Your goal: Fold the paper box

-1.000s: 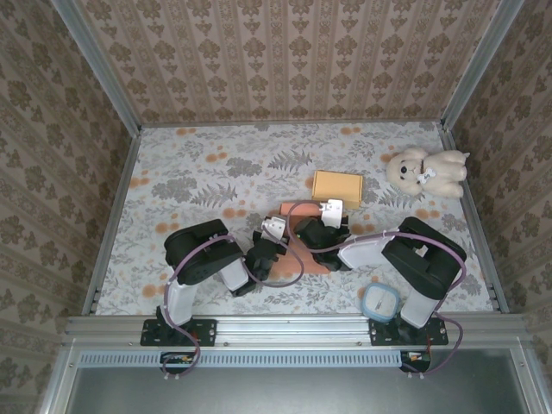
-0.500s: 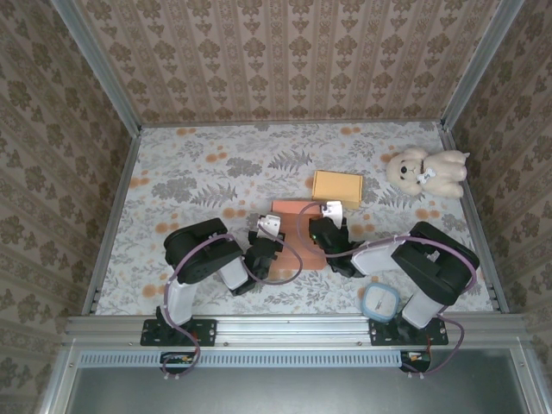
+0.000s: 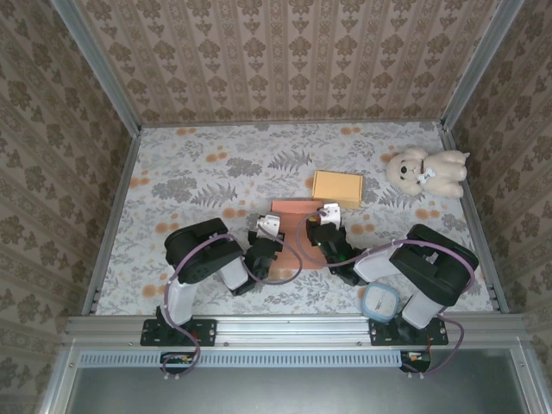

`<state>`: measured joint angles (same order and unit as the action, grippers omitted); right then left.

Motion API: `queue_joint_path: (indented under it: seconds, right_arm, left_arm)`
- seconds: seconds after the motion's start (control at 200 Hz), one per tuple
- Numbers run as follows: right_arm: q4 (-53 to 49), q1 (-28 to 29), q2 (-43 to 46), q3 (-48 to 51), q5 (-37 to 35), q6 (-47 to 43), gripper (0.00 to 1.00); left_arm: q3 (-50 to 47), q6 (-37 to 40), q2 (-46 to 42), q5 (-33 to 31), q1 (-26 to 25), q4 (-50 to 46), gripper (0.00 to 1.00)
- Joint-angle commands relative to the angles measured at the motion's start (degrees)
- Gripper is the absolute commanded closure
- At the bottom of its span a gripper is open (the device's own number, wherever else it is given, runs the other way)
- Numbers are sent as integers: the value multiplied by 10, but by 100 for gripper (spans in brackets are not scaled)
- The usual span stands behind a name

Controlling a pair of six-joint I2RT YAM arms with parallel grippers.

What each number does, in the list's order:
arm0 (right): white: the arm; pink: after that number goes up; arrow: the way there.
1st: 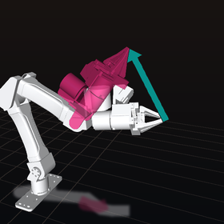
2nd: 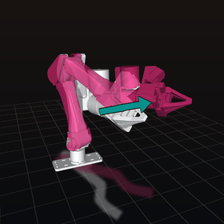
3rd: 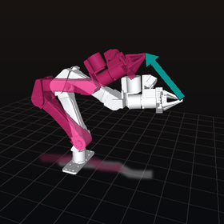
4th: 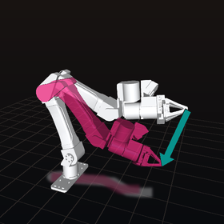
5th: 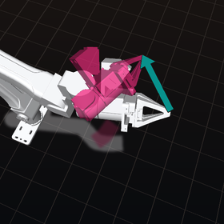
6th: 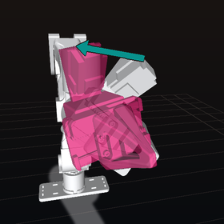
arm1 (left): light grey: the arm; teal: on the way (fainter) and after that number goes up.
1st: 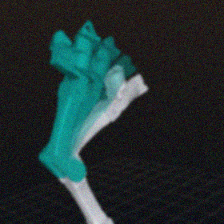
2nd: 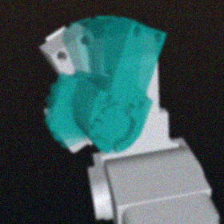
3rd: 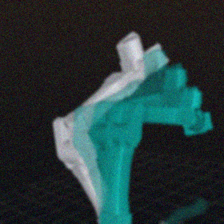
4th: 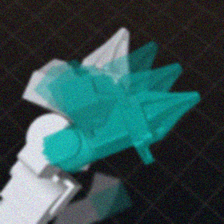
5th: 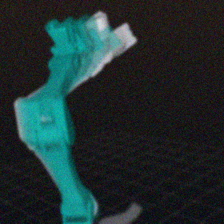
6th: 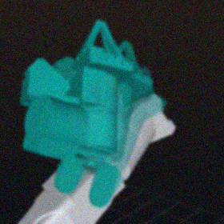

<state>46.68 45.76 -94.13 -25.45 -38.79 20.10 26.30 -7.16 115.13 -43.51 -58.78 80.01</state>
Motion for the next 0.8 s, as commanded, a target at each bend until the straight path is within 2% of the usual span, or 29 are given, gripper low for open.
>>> queue_joint_path:
  seconds: [0.0, 0.095, 0.245, 0.39, 0.475, 0.675, 0.795]
  right_arm:
    - [26, 1, -9, -8, -93, -17, 55]
    - [6, 1, -9, -6, -157, -5, 59]
    - [-42, 6, -13, -16, -213, 1, 60]
    - [-55, 14, -13, -21, -221, -6, 59]
    - [-42, 15, -4, -15, -162, -5, 57]
    - [-75, 20, 49, -6, 61, 15, 47]
    - [-126, 22, 118, 19, 138, 33, 43]
  left_arm:
    - [-15, -10, 25, -7, 8, -69, 100]
    - [-15, -12, 26, -8, 8, -69, 100]
    - [-14, -10, 26, -8, 8, -69, 100]
    - [-13, -12, 26, -7, 9, -69, 100]
    - [-13, -11, 25, -7, 8, -69, 100]
    - [-13, -6, 22, -3, 10, -71, 100]
    - [-15, 0, 16, -2, 10, -72, 100]
